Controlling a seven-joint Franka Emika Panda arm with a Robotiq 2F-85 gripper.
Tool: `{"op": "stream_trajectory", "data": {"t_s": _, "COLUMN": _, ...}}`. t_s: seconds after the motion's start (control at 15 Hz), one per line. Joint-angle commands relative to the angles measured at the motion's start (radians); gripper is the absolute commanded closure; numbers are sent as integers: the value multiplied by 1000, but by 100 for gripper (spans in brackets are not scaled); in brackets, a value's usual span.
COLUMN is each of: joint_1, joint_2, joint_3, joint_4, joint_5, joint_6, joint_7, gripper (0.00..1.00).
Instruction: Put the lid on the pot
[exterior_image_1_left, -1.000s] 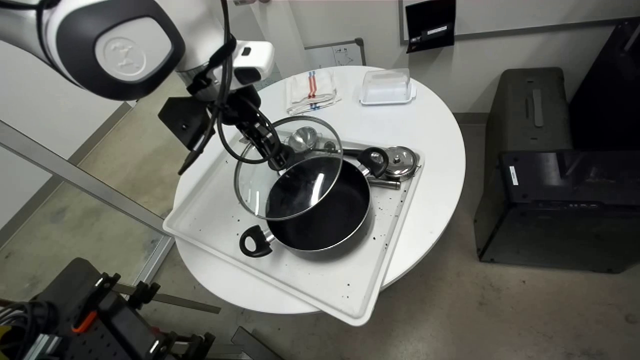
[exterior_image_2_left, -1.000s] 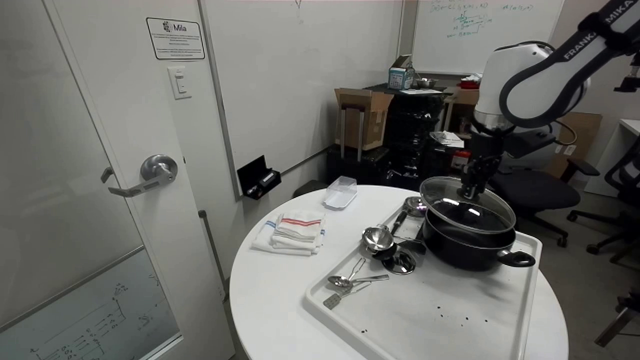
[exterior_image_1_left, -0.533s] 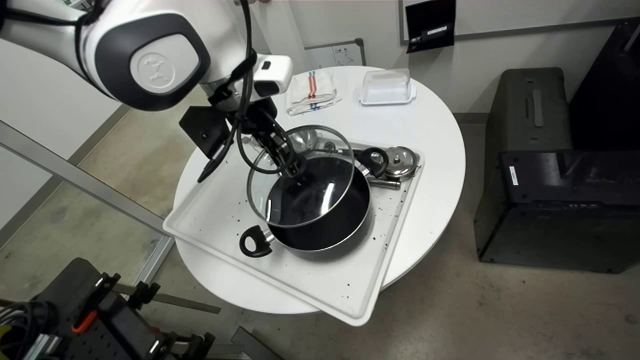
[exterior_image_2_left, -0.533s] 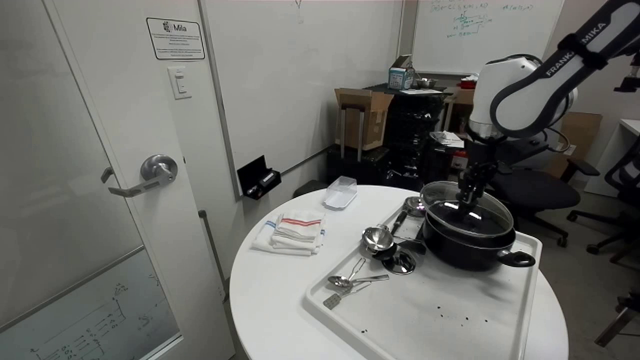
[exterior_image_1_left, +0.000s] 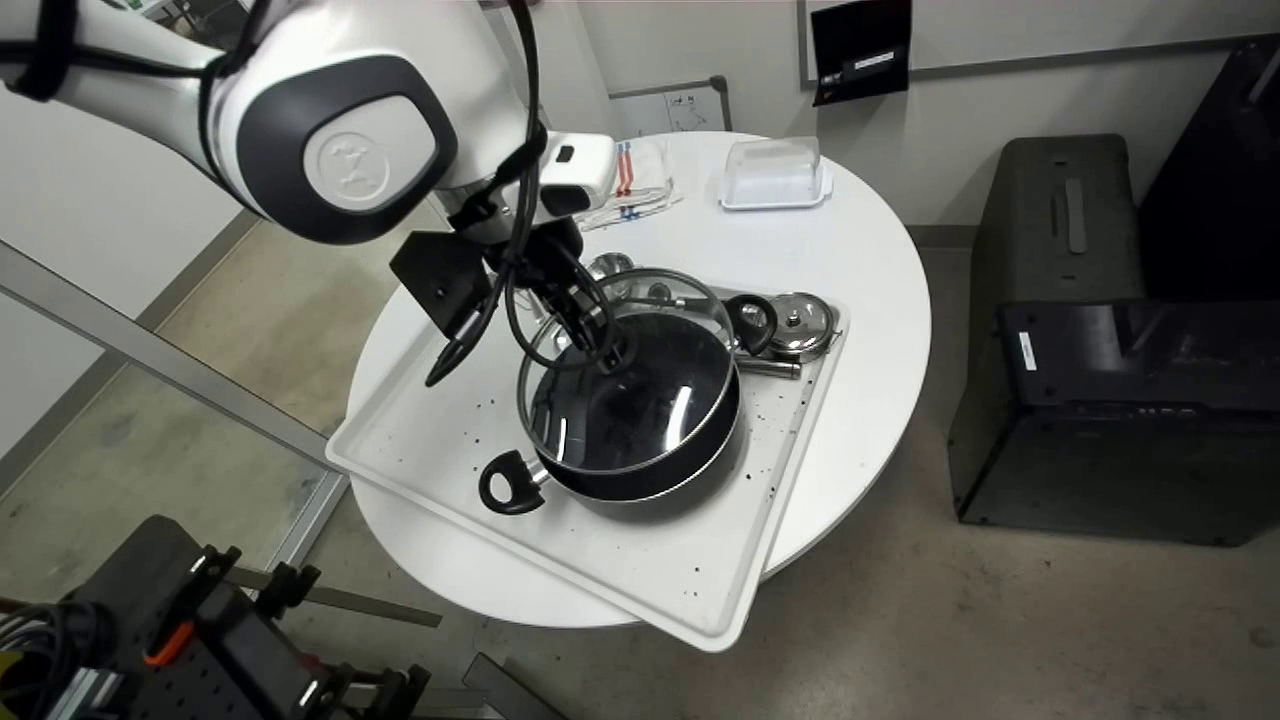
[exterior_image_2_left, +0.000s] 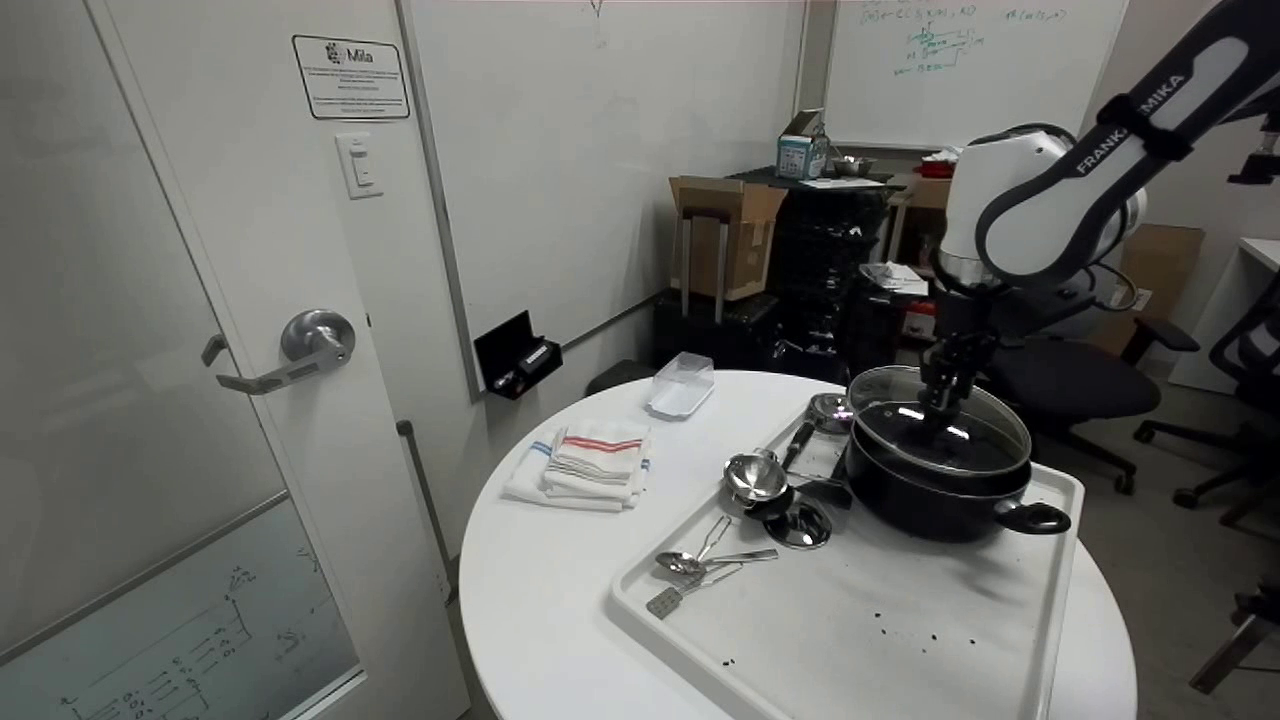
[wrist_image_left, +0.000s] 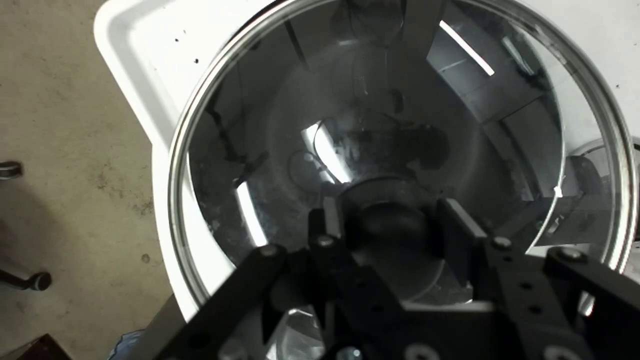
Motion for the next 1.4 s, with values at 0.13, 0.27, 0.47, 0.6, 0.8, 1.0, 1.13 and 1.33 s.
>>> {"op": "stream_trajectory", "data": {"t_s": 0.13, "joint_1": 10, "joint_2": 19, "joint_3": -20, "joint_4": 14, "joint_5": -30, "joint_6": 25, "joint_7": 28, "gripper": 76}}
{"op": "stream_trajectory", "data": {"t_s": 0.27, "joint_1": 12, "joint_2": 27, "joint_3": -25, "joint_4": 11, "joint_5": -35, "joint_6": 32, "joint_7": 28, "gripper": 76}}
{"op": "stream_trajectory", "data": {"t_s": 0.47, "joint_1": 13, "joint_2": 34, "joint_3": -28, "joint_4": 6, "joint_5": -38, "joint_6": 40, "joint_7": 25, "gripper": 76}}
{"op": "stream_trajectory", "data": {"t_s": 0.6, "joint_1": 14, "joint_2": 37, "joint_3": -30, "joint_4": 2, "joint_5": -41, "joint_6": 42, "joint_7": 22, "gripper": 76}}
{"op": "stream_trajectory", "data": {"t_s": 0.8, "joint_1": 14, "joint_2": 39, "joint_3": -31, "joint_4": -3, "joint_5": -42, "joint_6": 39, "joint_7": 20, "gripper": 76}}
{"op": "stream_trajectory", "data": {"t_s": 1.0, "joint_1": 16, "joint_2": 38, "joint_3": -31, "joint_4": -9, "joint_5": -45, "joint_6": 40, "joint_7": 20, "gripper": 76}}
{"op": "stream_trajectory", "data": {"t_s": 1.13, "joint_1": 17, "joint_2": 37, "joint_3": -31, "joint_4": -12, "joint_5": -45, "joint_6": 40, "joint_7": 20, "gripper": 76}}
{"op": "stream_trajectory", "data": {"t_s": 1.33, "joint_1": 19, "joint_2": 38, "joint_3": -30, "joint_4": -14, "joint_5": -47, "joint_6": 40, "joint_7": 19, "gripper": 76}}
